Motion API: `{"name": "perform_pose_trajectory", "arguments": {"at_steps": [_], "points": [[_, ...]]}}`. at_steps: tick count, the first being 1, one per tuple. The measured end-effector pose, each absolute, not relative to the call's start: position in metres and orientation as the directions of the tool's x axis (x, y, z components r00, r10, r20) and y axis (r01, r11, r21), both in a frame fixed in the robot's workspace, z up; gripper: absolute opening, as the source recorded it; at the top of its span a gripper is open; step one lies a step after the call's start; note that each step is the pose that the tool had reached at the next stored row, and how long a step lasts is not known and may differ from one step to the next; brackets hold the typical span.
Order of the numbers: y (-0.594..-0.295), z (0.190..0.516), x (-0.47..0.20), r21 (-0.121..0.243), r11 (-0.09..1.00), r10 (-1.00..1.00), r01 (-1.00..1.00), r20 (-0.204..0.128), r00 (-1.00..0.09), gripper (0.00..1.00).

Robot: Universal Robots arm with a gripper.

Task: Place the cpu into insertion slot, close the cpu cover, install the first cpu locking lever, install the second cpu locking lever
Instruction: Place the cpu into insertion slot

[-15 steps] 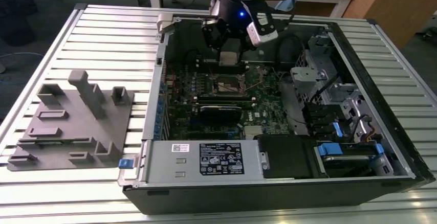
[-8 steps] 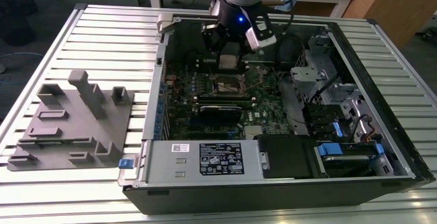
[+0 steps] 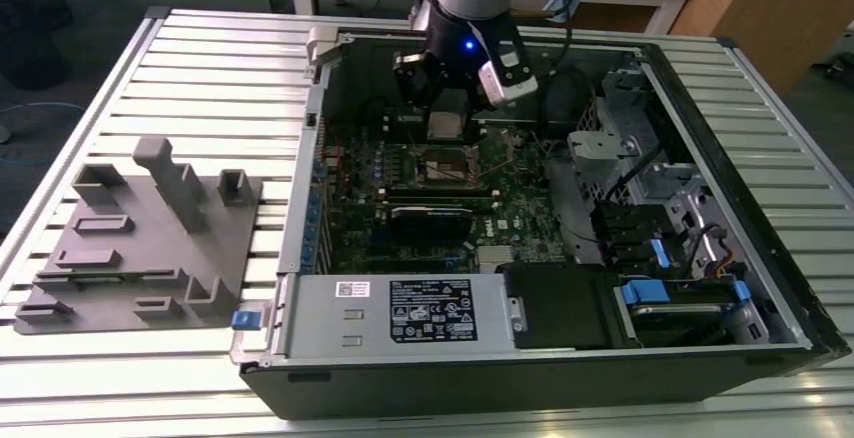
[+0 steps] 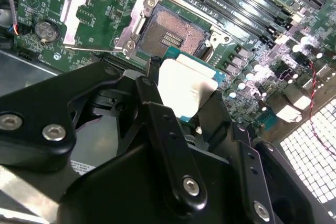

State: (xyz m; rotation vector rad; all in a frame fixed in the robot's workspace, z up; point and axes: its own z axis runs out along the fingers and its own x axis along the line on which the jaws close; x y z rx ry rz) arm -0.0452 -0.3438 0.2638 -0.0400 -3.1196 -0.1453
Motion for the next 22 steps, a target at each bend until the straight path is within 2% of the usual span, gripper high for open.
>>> {"name": "perform_pose_trajectory", "arguments": {"at_steps": [22], "points": [[-0.344,0.246,-0.048,0.092,0.995,0.025,0.027,0.019,-1.0,0.54]]}}
